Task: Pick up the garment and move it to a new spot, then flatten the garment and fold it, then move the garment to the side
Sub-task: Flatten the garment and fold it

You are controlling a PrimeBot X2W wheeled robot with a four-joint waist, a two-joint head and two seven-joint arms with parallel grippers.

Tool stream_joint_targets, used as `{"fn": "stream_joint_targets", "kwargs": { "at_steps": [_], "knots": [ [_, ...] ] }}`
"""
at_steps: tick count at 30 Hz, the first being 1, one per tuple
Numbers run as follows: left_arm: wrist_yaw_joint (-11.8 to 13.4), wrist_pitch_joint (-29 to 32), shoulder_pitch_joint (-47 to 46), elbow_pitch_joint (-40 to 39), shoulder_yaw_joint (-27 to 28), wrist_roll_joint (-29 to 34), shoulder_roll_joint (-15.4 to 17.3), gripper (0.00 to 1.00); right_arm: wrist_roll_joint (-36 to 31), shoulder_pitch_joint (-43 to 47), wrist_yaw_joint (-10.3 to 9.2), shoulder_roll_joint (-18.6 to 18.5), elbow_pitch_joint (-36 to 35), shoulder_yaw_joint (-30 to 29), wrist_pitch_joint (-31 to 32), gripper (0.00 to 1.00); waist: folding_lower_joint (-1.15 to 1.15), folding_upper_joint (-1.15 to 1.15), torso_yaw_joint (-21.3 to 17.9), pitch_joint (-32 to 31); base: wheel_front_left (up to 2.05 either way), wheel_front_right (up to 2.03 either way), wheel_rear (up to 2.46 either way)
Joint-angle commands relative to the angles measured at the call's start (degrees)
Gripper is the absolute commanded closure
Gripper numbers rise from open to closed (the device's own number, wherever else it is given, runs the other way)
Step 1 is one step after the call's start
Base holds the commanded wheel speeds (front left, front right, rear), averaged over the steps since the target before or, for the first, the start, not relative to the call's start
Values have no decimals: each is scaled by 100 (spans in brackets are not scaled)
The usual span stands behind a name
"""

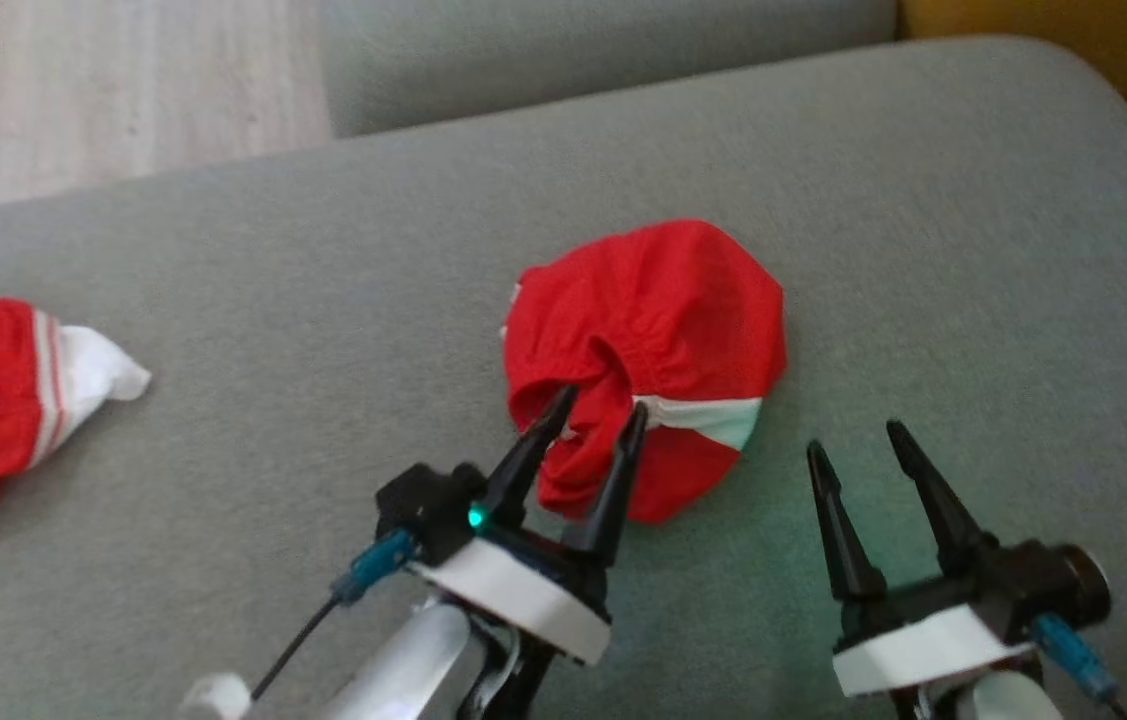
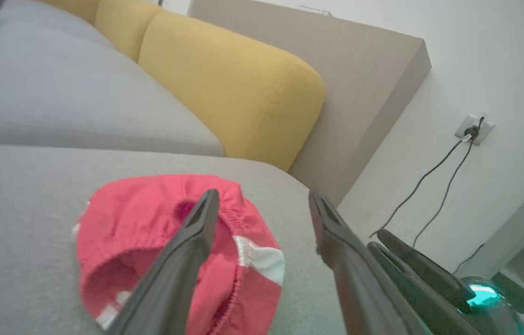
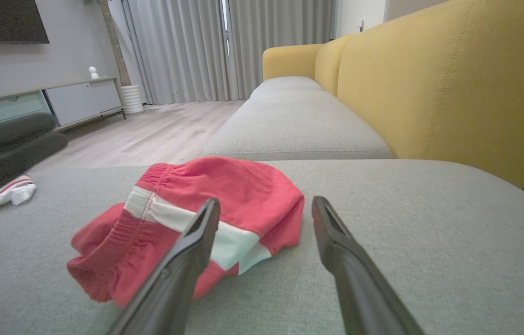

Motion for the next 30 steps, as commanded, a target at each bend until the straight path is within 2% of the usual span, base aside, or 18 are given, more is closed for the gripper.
{"fn": "stream_joint_targets", "kwargs": {
  "at_steps": [1, 8, 17, 22, 27, 30],
  "knots": [
    [6, 95, -340, -111, -17, -195, -32, 0, -22, -301, 37, -33, -228, 183, -15, 0, -2, 0, -311, 326, 0, 0, 0],
    [261, 470, -900, 250, -490, -427, -32, 0, 76, -512, 37, -141, -271, 307, -15, 0, -2, 0, -497, 658, 0, 0, 0],
    [484, 226, -1093, 400, -535, -318, -32, 0, 158, -496, 37, -334, -337, 352, -15, 0, -2, 0, -491, 764, 0, 0, 0],
    [755, 108, -1042, 238, -466, -198, 16, 0, 173, -489, 37, -376, -351, 375, -15, 0, -2, 0, -474, 752, 0, 0, 0],
    [1053, 438, -825, 28, -478, -259, 109, 0, 156, -490, 37, -377, -360, 375, -15, 0, -2, 0, -429, 727, 0, 0, 0],
    [1066, 723, -662, -71, -467, -526, 107, 0, 157, -477, 37, -372, -353, 386, -15, 0, -2, 0, -403, 707, 0, 0, 0]
  ]
}}
